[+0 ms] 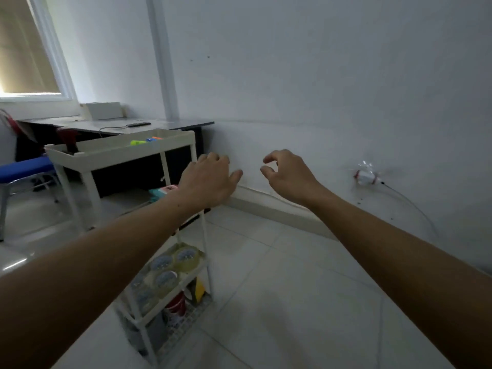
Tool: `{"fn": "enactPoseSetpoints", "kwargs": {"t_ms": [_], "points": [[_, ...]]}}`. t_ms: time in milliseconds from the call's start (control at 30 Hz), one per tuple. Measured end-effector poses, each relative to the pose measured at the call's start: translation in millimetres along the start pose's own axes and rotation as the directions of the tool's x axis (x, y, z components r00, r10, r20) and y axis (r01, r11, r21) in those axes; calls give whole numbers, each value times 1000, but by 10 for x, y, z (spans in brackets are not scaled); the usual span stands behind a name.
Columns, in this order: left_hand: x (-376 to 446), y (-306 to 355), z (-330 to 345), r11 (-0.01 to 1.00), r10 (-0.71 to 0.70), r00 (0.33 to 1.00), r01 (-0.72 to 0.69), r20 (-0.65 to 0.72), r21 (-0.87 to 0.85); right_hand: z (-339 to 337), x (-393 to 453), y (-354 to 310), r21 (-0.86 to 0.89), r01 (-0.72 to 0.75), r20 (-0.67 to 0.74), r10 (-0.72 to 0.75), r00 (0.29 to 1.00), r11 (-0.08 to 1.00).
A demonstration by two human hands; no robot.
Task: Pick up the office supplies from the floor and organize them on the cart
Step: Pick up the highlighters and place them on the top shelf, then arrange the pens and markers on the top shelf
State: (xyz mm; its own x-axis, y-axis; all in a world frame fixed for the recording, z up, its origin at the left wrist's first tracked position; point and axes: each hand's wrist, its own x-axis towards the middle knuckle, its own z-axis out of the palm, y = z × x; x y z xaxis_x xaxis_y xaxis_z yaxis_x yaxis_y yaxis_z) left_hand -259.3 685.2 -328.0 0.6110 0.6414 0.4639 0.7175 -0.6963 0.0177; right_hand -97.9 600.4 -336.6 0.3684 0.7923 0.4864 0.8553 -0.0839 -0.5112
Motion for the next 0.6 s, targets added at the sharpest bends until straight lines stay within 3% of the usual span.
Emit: {"fn": "enactPoseSetpoints", "kwargs": {"t_ms": [67, 200, 300, 400, 600], "points": [[-261, 225, -5, 999, 15, 999, -16, -29, -40, -105, -378, 34, -15, -5, -22, 4, 1000, 1000], [-606, 668, 283, 990, 63, 996, -56, 56, -130, -156, -824, 197, -65, 52, 51, -49, 998, 996], [-842, 946, 792, 988, 128, 973, -108, 192, -110, 45, -1150, 530, -56, 21, 89, -16, 996, 998], [-1122, 1170, 1465, 983, 177, 956, -158, 234, -95, 457, -1584, 1075, -107, -32, 115, 45, 992, 994], [-2028, 1457, 2560, 980, 196, 914, -166, 354, -113, 956, -2717, 2126, -329, -85, 248, 173, 953, 940]]}}
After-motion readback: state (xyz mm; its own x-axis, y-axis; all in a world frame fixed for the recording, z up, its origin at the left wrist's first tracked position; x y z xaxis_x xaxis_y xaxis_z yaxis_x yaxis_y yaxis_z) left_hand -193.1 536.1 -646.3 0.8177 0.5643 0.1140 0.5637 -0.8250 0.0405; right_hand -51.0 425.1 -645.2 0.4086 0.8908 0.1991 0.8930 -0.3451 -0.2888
